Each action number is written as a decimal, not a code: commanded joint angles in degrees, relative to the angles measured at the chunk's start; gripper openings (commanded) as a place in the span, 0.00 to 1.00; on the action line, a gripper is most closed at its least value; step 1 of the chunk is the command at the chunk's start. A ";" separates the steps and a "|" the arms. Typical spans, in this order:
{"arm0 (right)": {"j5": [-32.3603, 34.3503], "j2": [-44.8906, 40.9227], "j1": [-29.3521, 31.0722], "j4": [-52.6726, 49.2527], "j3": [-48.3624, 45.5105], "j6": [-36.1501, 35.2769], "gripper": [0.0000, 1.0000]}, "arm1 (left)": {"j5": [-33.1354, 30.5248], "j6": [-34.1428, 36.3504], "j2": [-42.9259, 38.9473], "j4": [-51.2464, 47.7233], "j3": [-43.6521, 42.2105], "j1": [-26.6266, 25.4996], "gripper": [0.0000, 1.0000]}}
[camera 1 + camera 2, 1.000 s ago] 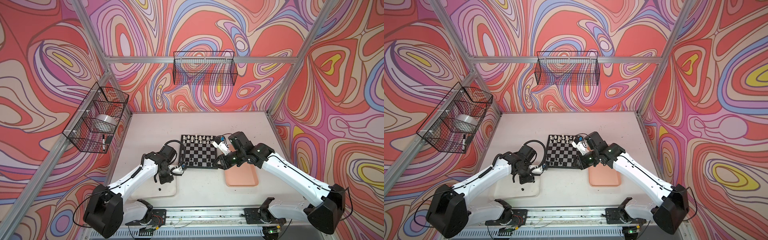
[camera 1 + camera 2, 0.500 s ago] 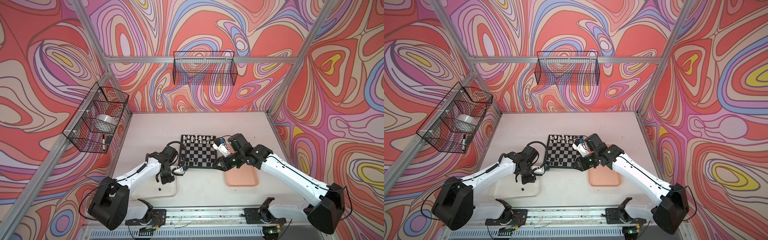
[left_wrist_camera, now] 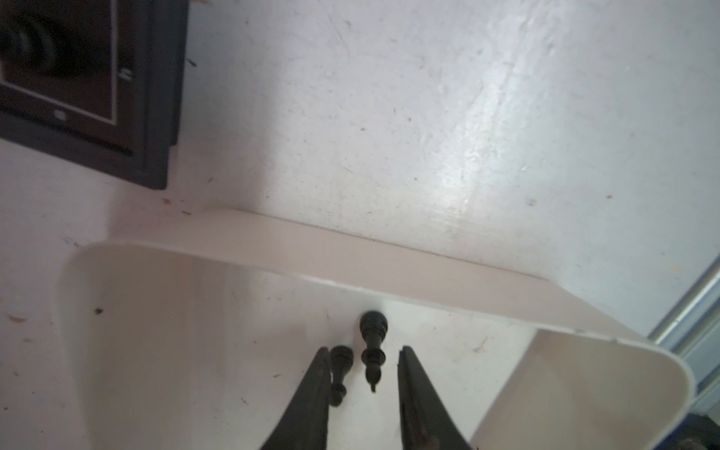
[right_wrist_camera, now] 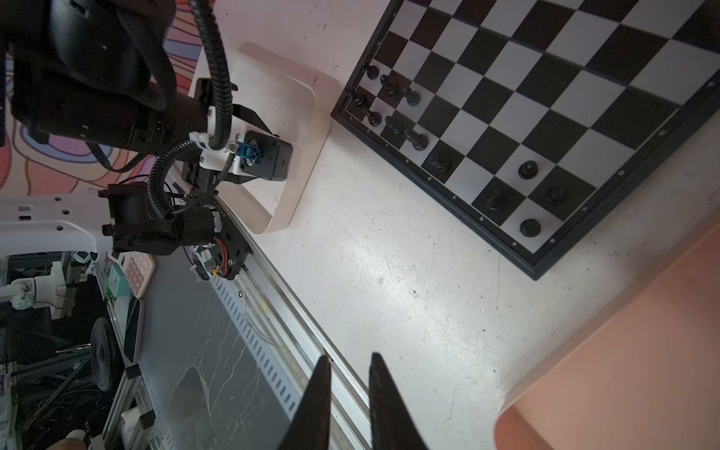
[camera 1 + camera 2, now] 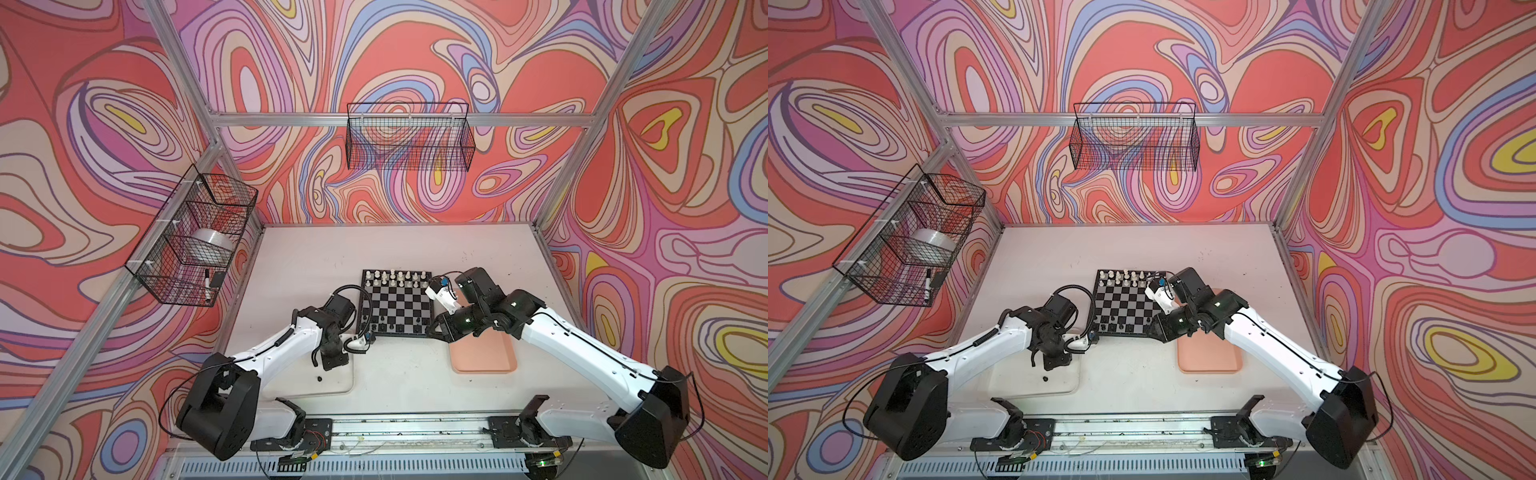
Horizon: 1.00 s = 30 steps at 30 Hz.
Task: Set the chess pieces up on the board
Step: 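Close the left gripper around another black piece in the white tray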
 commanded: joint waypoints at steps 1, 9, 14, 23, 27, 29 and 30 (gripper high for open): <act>0.74 -0.82 0.14 0.60 -0.87 -0.61 0.19 | 1.12 0.55 0.44 -0.05 -0.61 0.37 0.26; 1.02 -0.66 0.14 0.78 -1.23 -0.70 0.19 | 1.40 0.44 0.44 -0.35 -0.71 0.35 0.25; 1.33 -0.49 0.16 0.76 -1.36 -0.87 0.18 | 1.04 0.44 0.14 -0.34 -0.85 0.29 0.23; 1.44 -0.27 0.15 0.88 -1.67 -1.06 0.18 | 0.58 0.53 -0.35 -0.34 -0.96 0.30 0.20; 1.53 -0.29 0.16 1.09 -1.92 -1.11 0.19 | 0.32 0.53 -0.51 -0.21 -1.06 0.34 0.18; 1.68 -0.25 0.14 1.13 -2.01 -1.14 0.18 | 0.21 0.53 -0.70 -0.02 -1.15 0.33 0.17; 1.71 -0.23 0.14 1.12 -2.07 -1.14 0.18 | 0.10 0.48 -0.79 -0.07 -1.14 0.35 0.17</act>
